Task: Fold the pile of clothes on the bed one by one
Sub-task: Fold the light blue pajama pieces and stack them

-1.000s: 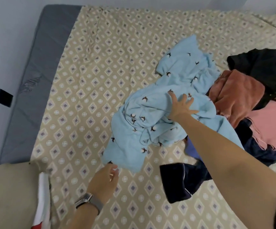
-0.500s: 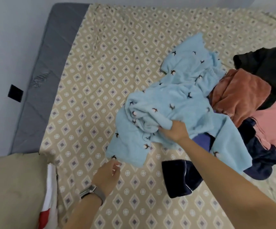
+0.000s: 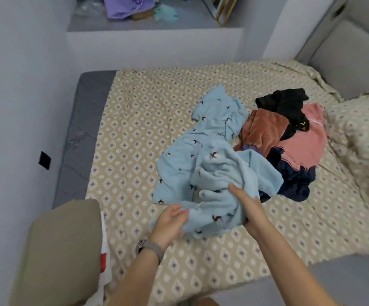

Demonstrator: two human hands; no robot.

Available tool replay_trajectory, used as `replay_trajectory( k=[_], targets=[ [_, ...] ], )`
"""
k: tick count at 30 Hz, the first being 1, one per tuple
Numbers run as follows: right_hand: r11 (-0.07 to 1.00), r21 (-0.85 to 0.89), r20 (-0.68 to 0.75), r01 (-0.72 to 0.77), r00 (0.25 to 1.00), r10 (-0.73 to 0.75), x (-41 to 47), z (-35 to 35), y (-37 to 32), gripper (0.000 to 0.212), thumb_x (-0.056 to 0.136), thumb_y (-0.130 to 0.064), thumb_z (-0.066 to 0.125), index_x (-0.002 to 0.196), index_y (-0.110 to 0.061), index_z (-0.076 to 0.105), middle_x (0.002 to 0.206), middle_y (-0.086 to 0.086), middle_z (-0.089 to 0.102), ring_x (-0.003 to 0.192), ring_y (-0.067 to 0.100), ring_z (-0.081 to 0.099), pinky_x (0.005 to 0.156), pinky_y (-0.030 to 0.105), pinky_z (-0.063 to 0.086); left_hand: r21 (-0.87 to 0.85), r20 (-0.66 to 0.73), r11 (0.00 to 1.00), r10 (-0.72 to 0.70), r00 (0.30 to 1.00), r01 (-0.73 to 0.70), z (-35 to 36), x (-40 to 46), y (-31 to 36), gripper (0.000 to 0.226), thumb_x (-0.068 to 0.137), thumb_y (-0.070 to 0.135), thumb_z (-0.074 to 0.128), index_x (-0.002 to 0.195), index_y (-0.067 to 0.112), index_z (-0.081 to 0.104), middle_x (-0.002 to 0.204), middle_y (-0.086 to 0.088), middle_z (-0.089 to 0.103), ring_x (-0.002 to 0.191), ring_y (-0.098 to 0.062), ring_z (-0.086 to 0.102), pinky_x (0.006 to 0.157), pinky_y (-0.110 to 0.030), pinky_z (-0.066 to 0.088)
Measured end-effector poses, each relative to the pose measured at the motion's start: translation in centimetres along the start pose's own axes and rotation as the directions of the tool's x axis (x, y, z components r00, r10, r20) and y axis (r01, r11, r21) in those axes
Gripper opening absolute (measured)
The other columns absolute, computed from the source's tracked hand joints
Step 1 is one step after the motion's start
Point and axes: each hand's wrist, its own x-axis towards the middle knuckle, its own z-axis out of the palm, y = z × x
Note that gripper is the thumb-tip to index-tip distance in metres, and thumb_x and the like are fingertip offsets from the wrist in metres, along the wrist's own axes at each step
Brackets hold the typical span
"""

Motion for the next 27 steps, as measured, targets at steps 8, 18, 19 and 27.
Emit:
replay_trajectory(
  k=[8, 18, 19, 27],
  targets=[
    [0.674, -0.654, 0.318, 0.344, 0.933, -0.167, -15.3, 3.6, 3.0, 0.023, 0.075, -0.041, 0.080, 0.094, -0.031, 0.072, 0.095, -0.018, 0.073, 0.089, -0.005, 0.064, 0.074, 0.014, 0.047, -0.231, 0.294, 0.943, -0.167, 0.941, 0.240, -0.2, -9.0, -0.2, 0.042, 0.092, 0.056, 0.049, 0.102, 0.017, 0.062, 0.100, -0.009, 0.065, 0.088, -0.027, 0.062, 0.082, -0.043, 0.051],
    [0.555, -0.754, 0.263, 0.353, 0.935, -0.238, -19.5, -1.3, 5.3, 0.037, 0.081, -0.046, 0.071, 0.113, -0.029, 0.065, 0.112, -0.015, 0.067, 0.098, 0.002, 0.057, 0.076, 0.014, 0.042, -0.113, 0.138, 0.981, -0.139, 0.981, 0.155, 5.1, -9.8, -3.7, 0.026, 0.100, 0.018, 0.050, 0.091, -0.003, 0.062, 0.072, -0.016, 0.063, 0.051, -0.023, 0.056, 0.037, -0.022, 0.042],
    [0.602, -0.728, 0.216, 0.328, 0.943, -0.253, -19.6, -2.3, 5.2, 0.036, 0.080, -0.046, 0.072, 0.111, -0.028, 0.065, 0.110, -0.015, 0.067, 0.098, 0.003, 0.058, 0.079, 0.017, 0.044, -0.110, 0.137, 0.987, -0.102, 0.985, 0.118, 6.1, -9.9, -3.5, 0.024, 0.100, 0.016, 0.050, 0.091, -0.004, 0.060, 0.068, -0.014, 0.060, 0.047, -0.021, 0.054, 0.035, -0.020, 0.041],
    [0.948, -0.231, -0.141, 0.219, 0.957, -0.255, -19.5, -14.2, 2.7, 0.007, 0.093, -0.017, 0.061, 0.099, -0.017, 0.066, 0.094, 0.000, 0.068, 0.078, 0.000, 0.063, 0.068, 0.017, 0.049, -0.068, 0.147, 0.989, 0.143, 0.979, -0.134, 16.9, -11.8, -0.3, 0.012, 0.096, 0.009, 0.055, 0.086, 0.004, 0.055, 0.078, -0.011, 0.060, 0.068, -0.019, 0.061, 0.055, -0.024, 0.053]
  ],
)
